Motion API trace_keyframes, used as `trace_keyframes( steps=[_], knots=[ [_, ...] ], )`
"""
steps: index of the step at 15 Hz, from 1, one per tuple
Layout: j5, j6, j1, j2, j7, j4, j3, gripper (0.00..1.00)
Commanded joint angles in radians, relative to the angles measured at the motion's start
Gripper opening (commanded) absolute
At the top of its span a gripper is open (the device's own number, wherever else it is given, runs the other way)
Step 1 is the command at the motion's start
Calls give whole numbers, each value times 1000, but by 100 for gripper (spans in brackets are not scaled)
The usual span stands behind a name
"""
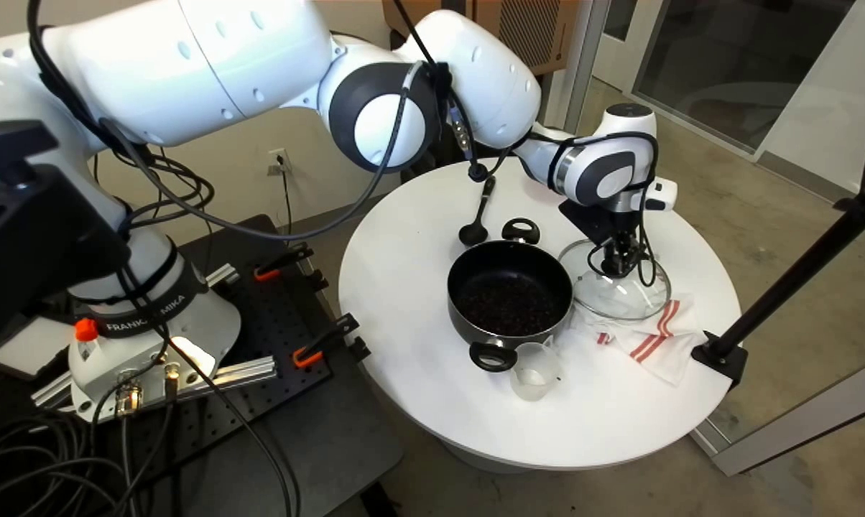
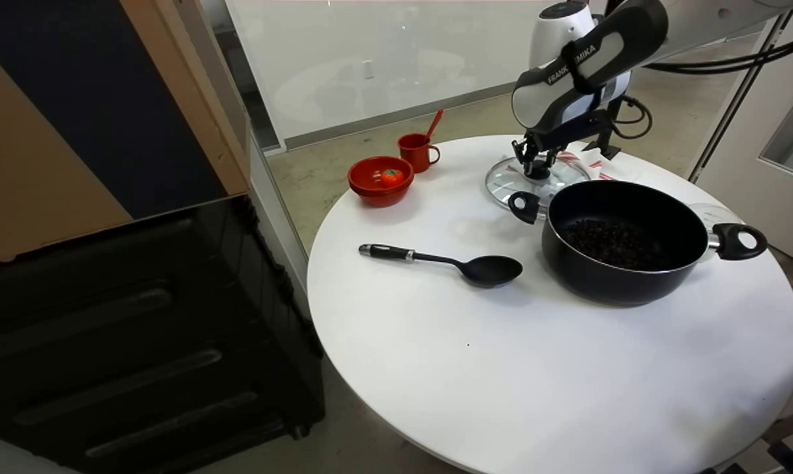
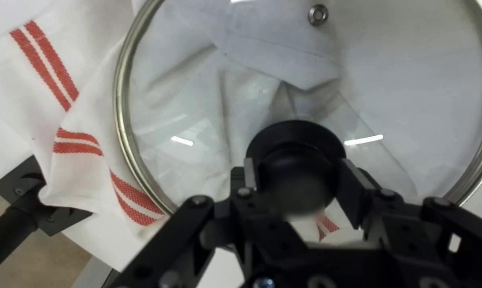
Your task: Put the spoon on the table then cover the pot with the lid
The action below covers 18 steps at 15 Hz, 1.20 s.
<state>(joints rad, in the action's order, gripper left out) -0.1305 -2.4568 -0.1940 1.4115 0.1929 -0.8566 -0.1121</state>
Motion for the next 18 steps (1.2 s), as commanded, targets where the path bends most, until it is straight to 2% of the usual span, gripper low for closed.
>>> trace_keyframes(
  steps=[1, 5, 12, 14, 18],
  knots=[
    [-12, -53, 21, -29, -18, 21, 9, 25],
    [-53, -120, 83, -79, -16, 29, -10, 25],
    [-111, -98, 174, -144, -13, 105, -30, 25],
    [-131, -86, 190, -162, -55, 106, -21, 25],
    [-135, -39, 220, -210, -259, 66, -9, 25]
  ],
)
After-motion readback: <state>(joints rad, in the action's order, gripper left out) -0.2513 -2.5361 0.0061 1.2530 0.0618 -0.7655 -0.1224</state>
